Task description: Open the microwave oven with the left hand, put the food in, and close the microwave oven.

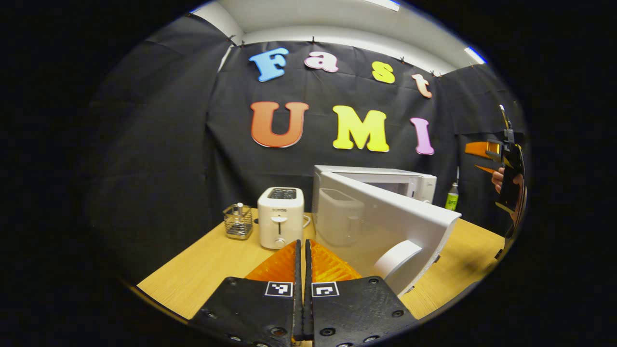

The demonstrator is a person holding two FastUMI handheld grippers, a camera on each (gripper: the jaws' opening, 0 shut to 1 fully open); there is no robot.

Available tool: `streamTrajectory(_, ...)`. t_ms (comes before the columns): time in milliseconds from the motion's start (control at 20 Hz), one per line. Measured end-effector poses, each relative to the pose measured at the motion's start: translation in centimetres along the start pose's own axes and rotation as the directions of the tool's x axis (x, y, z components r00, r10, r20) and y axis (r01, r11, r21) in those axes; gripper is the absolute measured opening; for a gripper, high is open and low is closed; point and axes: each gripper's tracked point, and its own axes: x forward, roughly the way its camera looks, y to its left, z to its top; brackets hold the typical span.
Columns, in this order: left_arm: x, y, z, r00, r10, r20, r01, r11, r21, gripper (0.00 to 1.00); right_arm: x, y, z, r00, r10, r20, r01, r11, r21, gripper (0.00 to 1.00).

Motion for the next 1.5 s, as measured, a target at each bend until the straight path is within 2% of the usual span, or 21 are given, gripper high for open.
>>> streamTrajectory(100, 0.8, -2.0, -0.3, 0.994, -0.111, 0.011, 0.111, 0.994, 0.010, 0.00, -0.6, -1.2, 1.5, 0.999, -0.025, 0.023, 0.026, 0.999, -0.035, 0.99)
streamTrajectory(300, 1.9, -4.5, -0.8, 0.971, -0.240, 0.026, 0.238, 0.970, 0.055, 0.00, -2.4, -2.1, 3.8, 0.998, -0.025, 0.054, 0.027, 0.999, -0.040, 0.99)
streamTrajectory(450, 2.4, -7.0, -1.2, 0.941, -0.339, 0.026, 0.337, 0.940, 0.056, 0.00, -4.3, -2.7, 4.0, 0.999, -0.026, 0.037, 0.027, 0.999, -0.027, 0.99)
streamTrajectory(500, 2.5, -8.1, -1.0, 0.924, -0.381, 0.041, 0.379, 0.924, 0.044, 0.00, -4.9, -2.8, 4.3, 0.999, -0.030, 0.036, 0.031, 0.999, -0.025, 0.89)
streamTrajectory(600, 3.4, -9.7, -0.9, 0.901, -0.430, 0.057, 0.430, 0.903, 0.017, 0.00, -6.2, -3.2, 5.4, 0.998, -0.037, 0.050, 0.039, 0.998, -0.049, 0.89)
streamTrajectory(650, 3.8, -10.4, -0.5, 0.892, -0.446, 0.070, 0.447, 0.895, 0.007, 0.00, -7.0, -3.0, 5.8, 0.998, -0.031, 0.060, 0.035, 0.997, -0.065, 0.99)
streamTrajectory(700, 4.3, -11.1, -0.2, 0.886, -0.457, 0.082, 0.459, 0.889, 0.000, 0.00, -7.6, -2.5, 6.5, 0.997, -0.017, 0.073, 0.023, 0.997, -0.080, 0.99)
streamTrajectory(750, 4.9, -11.6, 0.1, 0.884, -0.458, 0.092, 0.461, 0.888, -0.005, 0.00, -8.1, -1.9, 6.9, 0.997, -0.003, 0.079, 0.010, 0.996, -0.094, 0.89)
streamTrajectory(850, 6.1, -12.9, 0.3, 0.882, -0.462, 0.089, 0.464, 0.886, -0.001, 0.00, -9.2, -1.4, 8.1, 0.995, 0.023, 0.099, -0.011, 0.993, -0.122, 0.89)
streamTrajectory(900, 6.4, -13.8, 0.4, 0.880, -0.467, 0.089, 0.469, 0.883, 0.000, 0.00, -9.6, -1.3, 8.6, 0.994, 0.032, 0.103, -0.018, 0.991, -0.134, 0.99)
streamTrajectory(1150, 8.5, -16.8, -0.3, 0.893, -0.448, 0.042, 0.445, 0.893, 0.061, 0.00, -11.5, -3.4, 9.6, 0.993, 0.024, 0.116, -0.007, 0.989, -0.150, 0.99)
streamTrajectory(1500, 12.2, -20.7, -0.8, 0.919, -0.394, 0.031, 0.392, 0.919, 0.047, 0.00, -12.9, -8.2, 9.8, 0.994, -0.036, 0.102, 0.049, 0.992, -0.119, 0.99)
